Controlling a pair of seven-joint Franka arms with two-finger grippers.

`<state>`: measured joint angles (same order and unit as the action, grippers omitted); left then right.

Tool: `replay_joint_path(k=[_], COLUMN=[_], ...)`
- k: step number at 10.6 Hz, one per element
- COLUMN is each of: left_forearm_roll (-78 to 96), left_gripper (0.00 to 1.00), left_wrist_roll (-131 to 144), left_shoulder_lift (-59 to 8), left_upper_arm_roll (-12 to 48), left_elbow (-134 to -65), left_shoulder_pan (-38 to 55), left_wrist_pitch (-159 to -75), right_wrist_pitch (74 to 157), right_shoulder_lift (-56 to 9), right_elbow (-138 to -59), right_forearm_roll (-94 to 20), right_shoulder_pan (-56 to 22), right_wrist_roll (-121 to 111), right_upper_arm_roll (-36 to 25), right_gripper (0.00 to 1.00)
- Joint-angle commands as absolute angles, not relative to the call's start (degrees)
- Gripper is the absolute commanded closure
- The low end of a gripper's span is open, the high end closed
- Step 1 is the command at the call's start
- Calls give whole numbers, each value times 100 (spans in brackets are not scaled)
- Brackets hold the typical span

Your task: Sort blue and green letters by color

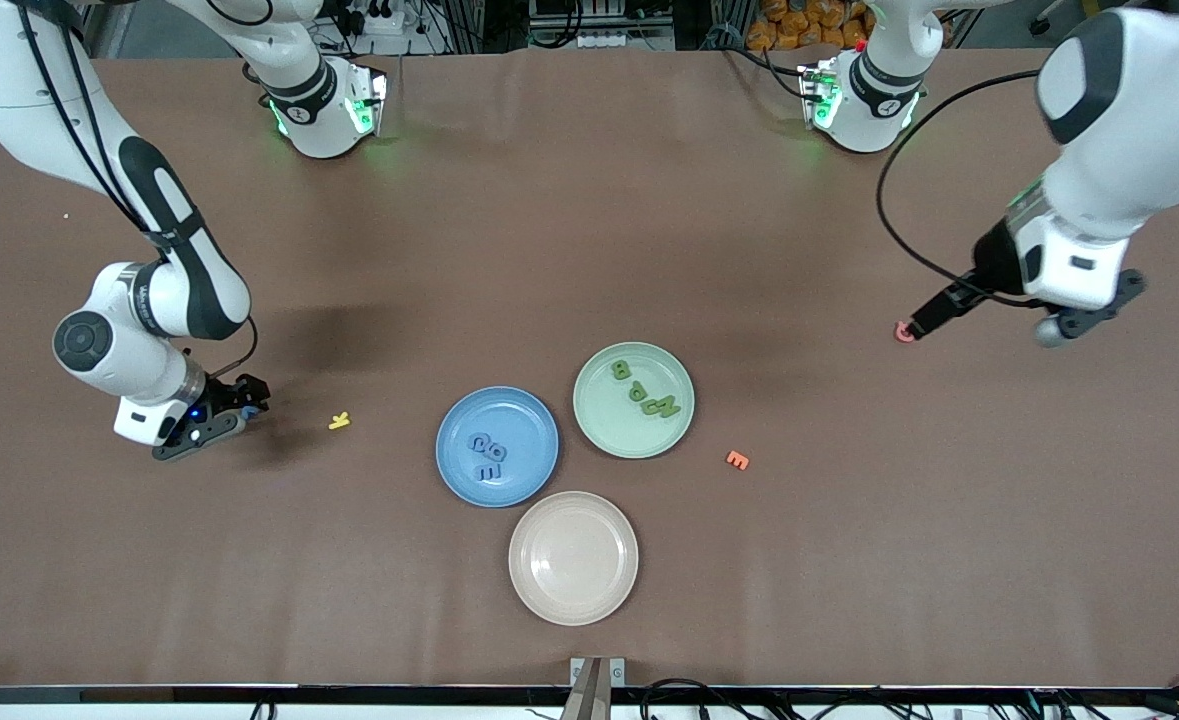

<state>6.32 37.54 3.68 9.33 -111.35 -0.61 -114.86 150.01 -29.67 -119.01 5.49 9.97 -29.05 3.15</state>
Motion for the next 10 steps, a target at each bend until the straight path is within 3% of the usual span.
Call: replay_joint_path(k=[1, 3, 4, 5, 6, 10], left_forearm_roll=[-60, -437, -509, -501, -457, 78], left_gripper=[0, 0, 0, 0, 0, 0], left_wrist_roll=[3367, 2668, 2185, 1919, 1864, 1522], left_shoulder_lift=[202, 237, 237, 229, 211, 246], left_upper_arm_roll=[765, 765, 773, 765, 765, 773], left_elbow=[-10127, -9907, -9723, -9503, -9179, -8781], left_shoulder_pan=[44, 27, -35, -53, -61, -62], left_wrist_pitch=[-10776, -10479, -10216, -9900, -9540, -8808], right_wrist_pitch=[15293, 15424, 15468, 15469, 15469, 15399], right_shoulder_lift=[-2663, -2654, -2663, -2663, -2663, -2672], right_elbow=[-12419, -12541, -12568, -12568, -12568, -12498], right_forearm_roll=[615, 598, 598, 598, 598, 572], right_shoulder_pan=[1178, 1169, 1152, 1160, 1160, 1169], right_wrist_roll=[-2936, -2918, -2927, -2909, -2900, -2892], right_upper_arm_roll=[448, 457, 466, 466, 466, 492], right_gripper=[0, 4, 42, 73, 81, 89])
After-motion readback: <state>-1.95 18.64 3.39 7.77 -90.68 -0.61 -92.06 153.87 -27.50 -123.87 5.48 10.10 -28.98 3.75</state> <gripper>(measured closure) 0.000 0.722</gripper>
